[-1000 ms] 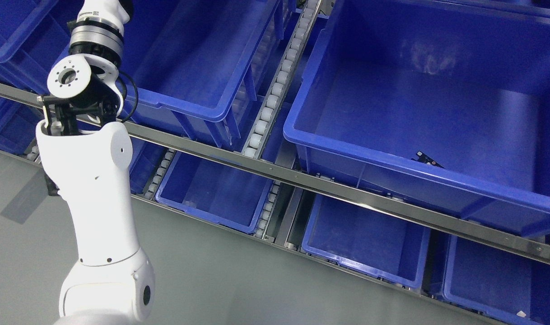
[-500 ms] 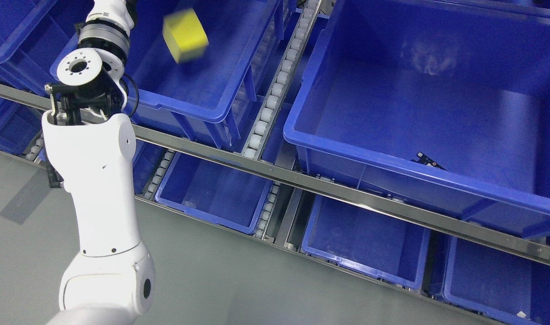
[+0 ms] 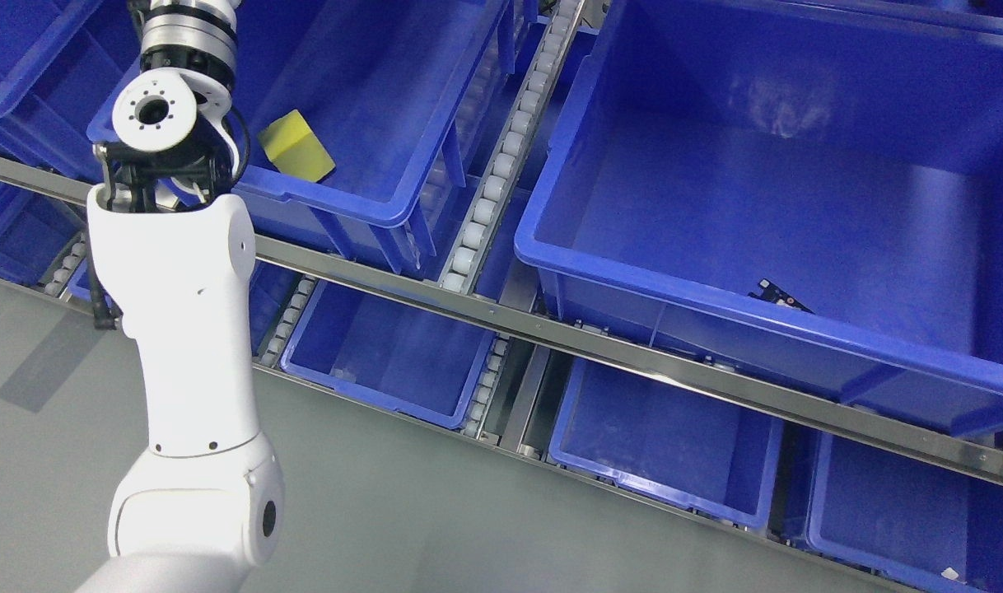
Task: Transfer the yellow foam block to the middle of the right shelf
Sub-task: 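Withdraw the open left hand from the bin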
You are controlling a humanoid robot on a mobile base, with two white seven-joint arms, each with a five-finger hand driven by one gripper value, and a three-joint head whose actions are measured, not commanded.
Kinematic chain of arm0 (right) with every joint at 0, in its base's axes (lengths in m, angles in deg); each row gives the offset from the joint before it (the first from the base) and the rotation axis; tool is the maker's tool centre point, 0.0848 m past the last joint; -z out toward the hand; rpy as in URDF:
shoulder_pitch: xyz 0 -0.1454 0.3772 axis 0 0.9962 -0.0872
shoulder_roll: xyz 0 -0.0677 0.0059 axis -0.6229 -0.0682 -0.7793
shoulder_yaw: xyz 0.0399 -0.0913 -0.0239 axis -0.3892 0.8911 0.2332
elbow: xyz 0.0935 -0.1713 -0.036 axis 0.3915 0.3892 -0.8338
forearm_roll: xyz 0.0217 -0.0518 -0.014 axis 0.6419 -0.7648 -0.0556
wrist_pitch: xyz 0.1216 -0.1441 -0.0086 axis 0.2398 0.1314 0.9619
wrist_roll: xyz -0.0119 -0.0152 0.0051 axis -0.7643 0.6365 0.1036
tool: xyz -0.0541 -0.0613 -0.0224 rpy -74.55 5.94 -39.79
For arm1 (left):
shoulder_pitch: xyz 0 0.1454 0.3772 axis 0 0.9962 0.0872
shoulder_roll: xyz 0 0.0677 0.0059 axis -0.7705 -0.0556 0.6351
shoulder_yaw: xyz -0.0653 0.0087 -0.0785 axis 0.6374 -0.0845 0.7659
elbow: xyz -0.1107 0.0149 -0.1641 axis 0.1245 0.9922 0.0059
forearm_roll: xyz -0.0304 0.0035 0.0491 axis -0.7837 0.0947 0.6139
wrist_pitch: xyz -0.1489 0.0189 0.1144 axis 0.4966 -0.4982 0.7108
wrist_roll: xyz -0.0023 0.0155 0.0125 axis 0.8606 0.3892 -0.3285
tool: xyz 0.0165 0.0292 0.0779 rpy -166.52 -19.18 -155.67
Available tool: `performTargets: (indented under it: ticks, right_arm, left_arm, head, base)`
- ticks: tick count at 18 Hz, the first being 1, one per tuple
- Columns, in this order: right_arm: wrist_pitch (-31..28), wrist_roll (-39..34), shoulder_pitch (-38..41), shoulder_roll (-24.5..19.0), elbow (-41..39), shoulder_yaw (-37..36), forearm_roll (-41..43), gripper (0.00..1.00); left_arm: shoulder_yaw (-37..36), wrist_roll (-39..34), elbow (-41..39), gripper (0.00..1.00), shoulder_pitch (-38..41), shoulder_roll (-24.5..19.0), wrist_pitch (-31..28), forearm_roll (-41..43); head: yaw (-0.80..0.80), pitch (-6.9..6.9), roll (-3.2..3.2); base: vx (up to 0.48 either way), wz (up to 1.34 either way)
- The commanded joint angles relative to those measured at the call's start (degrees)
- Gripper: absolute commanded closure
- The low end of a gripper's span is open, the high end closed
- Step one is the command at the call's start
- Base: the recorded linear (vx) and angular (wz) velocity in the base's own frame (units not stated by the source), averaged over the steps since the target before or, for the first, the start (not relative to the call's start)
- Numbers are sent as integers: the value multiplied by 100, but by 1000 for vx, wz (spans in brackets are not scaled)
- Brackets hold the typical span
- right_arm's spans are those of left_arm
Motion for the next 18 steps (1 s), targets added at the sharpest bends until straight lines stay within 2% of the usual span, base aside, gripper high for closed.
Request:
performTargets:
  ticks: [1,4,8,18]
  right_arm:
    - [-4,-2,-18,100,-100,0,0,0]
    - [-4,-2,-18,100,-100,0,9,0]
    - [-4,-2,-17,100,-100,0,0,0]
    - [-4,-2,-17,100,-100,0,0,0]
  left_arm:
    - [-120,352,-467,1,1010,-100,1129,62]
    - [-111,512,-908,0,1530,-100,1103,62]
    - [12,512,-908,0,2163,-272,1392,53]
    - [215,503,-908,0,2164,-100,1393,45]
  head:
    - [0,0,0]
    - [0,0,0]
    - [0,1,0]
    - [0,1,0]
  base:
    - [8,-11]
    - [5,-13]
    - [15,-20]
    - [10,-15]
